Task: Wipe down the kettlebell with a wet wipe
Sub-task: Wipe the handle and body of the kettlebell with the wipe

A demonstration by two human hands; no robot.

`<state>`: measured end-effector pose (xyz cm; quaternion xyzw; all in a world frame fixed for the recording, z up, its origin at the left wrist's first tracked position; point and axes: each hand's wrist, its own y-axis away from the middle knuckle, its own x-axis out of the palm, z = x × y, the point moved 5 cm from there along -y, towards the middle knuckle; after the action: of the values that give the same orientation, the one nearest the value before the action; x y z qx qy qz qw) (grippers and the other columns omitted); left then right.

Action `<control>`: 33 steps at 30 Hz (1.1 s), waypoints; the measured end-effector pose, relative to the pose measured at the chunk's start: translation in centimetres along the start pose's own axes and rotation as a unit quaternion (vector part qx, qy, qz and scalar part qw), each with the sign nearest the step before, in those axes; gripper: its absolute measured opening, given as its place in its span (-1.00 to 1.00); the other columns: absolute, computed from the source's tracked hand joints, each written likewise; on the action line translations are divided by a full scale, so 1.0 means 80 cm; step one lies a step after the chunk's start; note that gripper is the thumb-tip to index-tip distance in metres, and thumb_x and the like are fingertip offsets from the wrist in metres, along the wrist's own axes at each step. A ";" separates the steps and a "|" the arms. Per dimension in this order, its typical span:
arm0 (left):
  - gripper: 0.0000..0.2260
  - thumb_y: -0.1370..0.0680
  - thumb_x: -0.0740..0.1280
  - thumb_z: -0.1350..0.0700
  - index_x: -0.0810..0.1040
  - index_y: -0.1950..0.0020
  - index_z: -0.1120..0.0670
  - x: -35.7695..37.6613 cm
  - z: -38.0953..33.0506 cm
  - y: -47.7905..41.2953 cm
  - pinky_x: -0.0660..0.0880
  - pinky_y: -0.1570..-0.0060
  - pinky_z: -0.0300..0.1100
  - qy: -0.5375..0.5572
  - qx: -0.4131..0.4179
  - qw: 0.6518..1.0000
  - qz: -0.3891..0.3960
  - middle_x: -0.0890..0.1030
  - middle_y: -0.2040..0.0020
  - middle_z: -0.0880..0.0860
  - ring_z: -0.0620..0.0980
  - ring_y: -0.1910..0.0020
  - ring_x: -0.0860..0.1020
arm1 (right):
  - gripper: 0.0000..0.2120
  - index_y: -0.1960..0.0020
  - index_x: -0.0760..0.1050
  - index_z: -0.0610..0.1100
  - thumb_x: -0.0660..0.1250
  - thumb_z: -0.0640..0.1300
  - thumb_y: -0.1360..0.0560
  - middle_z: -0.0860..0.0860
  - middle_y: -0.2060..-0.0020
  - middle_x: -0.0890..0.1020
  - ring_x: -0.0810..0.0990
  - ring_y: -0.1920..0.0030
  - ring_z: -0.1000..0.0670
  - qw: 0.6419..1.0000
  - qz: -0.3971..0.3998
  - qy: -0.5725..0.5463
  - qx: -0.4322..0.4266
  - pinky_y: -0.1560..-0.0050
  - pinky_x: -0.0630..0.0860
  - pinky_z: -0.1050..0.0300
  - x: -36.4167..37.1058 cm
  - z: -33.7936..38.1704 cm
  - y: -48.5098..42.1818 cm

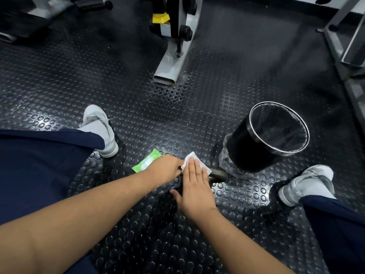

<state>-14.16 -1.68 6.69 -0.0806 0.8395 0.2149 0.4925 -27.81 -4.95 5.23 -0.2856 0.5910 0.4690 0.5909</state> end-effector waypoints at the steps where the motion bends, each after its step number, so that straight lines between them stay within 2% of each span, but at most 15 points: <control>1: -0.86 -0.54 0.27 0.15 0.45 0.21 -0.03 0.002 0.001 -0.001 0.48 0.25 -0.07 0.002 -0.001 1.000 -0.002 0.65 0.18 0.03 0.04 0.25 0.54 | -0.07 -0.63 -0.31 -0.30 0.00 0.34 -0.65 -0.22 -0.61 -0.35 -0.40 -0.62 -0.19 1.000 0.004 -0.001 0.000 -0.63 -0.23 -0.20 -0.002 0.001 0.000; 4: -0.83 -0.56 0.27 0.08 0.42 0.23 -0.09 0.007 0.003 0.000 0.53 0.23 -0.04 0.016 0.005 1.000 0.003 0.66 0.21 0.02 0.04 0.24 0.58 | -0.03 -0.62 -0.36 -0.29 0.04 0.35 -0.63 -0.20 -0.60 -0.39 -0.42 -0.61 -0.18 1.000 0.007 -0.018 -0.002 -0.62 -0.28 -0.17 0.003 0.004 0.014; 5: -0.89 -0.56 0.24 0.00 0.49 0.15 -0.09 0.009 0.005 -0.001 0.54 0.23 -0.05 0.027 0.010 1.000 0.005 0.67 0.19 0.01 0.02 0.25 0.59 | -0.02 -0.62 -0.36 -0.29 0.06 0.34 -0.63 -0.20 -0.61 -0.38 -0.40 -0.62 -0.18 1.000 0.002 -0.013 -0.004 -0.62 -0.26 -0.17 0.009 0.004 0.021; 7: -0.77 -0.55 0.19 -0.12 0.57 -0.08 -0.12 0.008 0.004 0.000 0.56 0.24 -0.08 0.047 0.017 0.999 0.001 0.70 0.15 -0.01 -0.02 0.24 0.61 | -0.03 -0.63 -0.30 -0.31 0.07 0.34 -0.62 -0.21 -0.62 -0.33 -0.35 -0.63 -0.18 1.000 -0.010 0.005 -0.008 -0.62 -0.21 -0.19 0.015 -0.001 0.025; 8: -0.78 -0.56 0.20 -0.10 0.58 -0.12 -0.13 0.007 0.004 0.000 0.56 0.24 -0.08 0.048 0.013 0.999 0.001 0.70 0.14 -0.02 -0.01 0.24 0.61 | -0.04 -0.64 -0.28 -0.30 0.06 0.34 -0.63 -0.21 -0.62 -0.32 -0.35 -0.63 -0.18 1.000 -0.012 0.005 -0.009 -0.61 -0.22 -0.18 0.015 -0.003 0.022; 11: -0.85 -0.56 0.27 0.08 0.61 -0.04 -0.07 0.005 0.004 -0.001 0.56 0.23 -0.07 0.020 0.003 1.000 0.002 0.70 0.16 -0.01 -0.01 0.28 0.58 | -0.06 -0.64 -0.31 -0.29 0.02 0.34 -0.64 -0.20 -0.61 -0.36 -0.41 -0.62 -0.16 1.000 0.007 -0.006 -0.014 -0.61 -0.31 -0.15 0.004 -0.004 0.005; 13: -0.85 -0.55 0.28 0.12 0.61 0.01 -0.08 0.005 0.003 -0.001 0.55 0.24 -0.08 0.012 -0.002 1.000 0.003 0.69 0.20 0.00 -0.01 0.29 0.58 | -0.06 -0.64 -0.33 -0.29 0.00 0.35 -0.64 -0.21 -0.61 -0.38 -0.43 -0.61 -0.16 1.000 0.009 -0.008 -0.012 -0.63 -0.27 -0.17 -0.003 -0.005 -0.004; 16: -0.83 -0.54 0.28 0.13 0.62 -0.02 -0.10 0.006 0.004 -0.001 0.55 0.24 -0.09 0.018 -0.006 1.000 0.008 0.70 0.18 0.00 -0.02 0.30 0.58 | -0.05 -0.63 -0.35 -0.29 0.01 0.35 -0.64 -0.21 -0.60 -0.38 -0.44 -0.61 -0.17 1.000 0.012 -0.020 -0.005 -0.64 -0.24 -0.18 -0.006 -0.002 -0.002; 21: -0.85 -0.59 0.28 0.08 0.61 -0.05 -0.12 0.005 0.003 -0.002 0.56 0.21 -0.07 0.034 0.012 0.999 -0.004 0.71 0.15 -0.01 0.00 0.22 0.62 | -0.06 -0.62 -0.38 -0.29 0.02 0.33 -0.65 -0.20 -0.60 -0.41 -0.46 -0.60 -0.16 1.000 0.009 -0.004 -0.007 -0.59 -0.35 -0.15 0.002 -0.003 0.017; 23: -0.85 -0.58 0.28 0.09 0.62 -0.01 -0.11 0.005 0.004 -0.002 0.55 0.24 -0.10 0.022 0.007 1.000 -0.001 0.70 0.19 -0.02 -0.03 0.27 0.60 | -0.06 -0.62 -0.37 -0.30 0.01 0.33 -0.65 -0.22 -0.60 -0.40 -0.44 -0.60 -0.17 1.000 0.012 0.005 -0.014 -0.61 -0.32 -0.16 0.001 -0.005 0.012; 27: -0.79 -0.56 0.27 0.12 0.63 -0.06 -0.14 0.006 0.005 -0.002 0.51 0.30 -0.14 0.008 0.002 1.000 0.000 0.69 0.20 -0.03 -0.12 0.41 0.50 | -0.05 -0.63 -0.34 -0.30 0.04 0.33 -0.64 -0.22 -0.62 -0.34 -0.40 -0.62 -0.18 1.000 0.002 -0.015 -0.007 -0.64 -0.21 -0.19 -0.005 -0.008 -0.005; 31: -0.78 -0.56 0.27 0.06 0.61 -0.14 -0.16 0.011 0.007 -0.005 0.59 0.18 -0.05 0.013 0.009 1.000 0.000 0.72 0.08 -0.02 -0.03 0.22 0.62 | -0.04 -0.62 -0.38 -0.29 0.03 0.34 -0.64 -0.21 -0.60 -0.39 -0.44 -0.61 -0.17 1.000 0.003 -0.009 -0.006 -0.63 -0.25 -0.18 0.002 -0.004 0.011; 33: -0.73 -0.58 0.25 0.00 0.57 -0.25 -0.20 0.013 0.008 -0.007 0.60 0.14 -0.06 0.019 0.014 1.000 -0.005 0.73 0.04 -0.03 -0.01 0.15 0.65 | -0.05 -0.62 -0.37 -0.29 0.02 0.33 -0.65 -0.20 -0.60 -0.40 -0.45 -0.60 -0.15 1.000 0.002 0.000 -0.010 -0.63 -0.26 -0.17 0.008 -0.006 0.022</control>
<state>-13.98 -1.82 5.35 -0.0817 0.8511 0.1993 0.4788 -29.67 -4.58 4.96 -0.2901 0.5869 0.4757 0.5874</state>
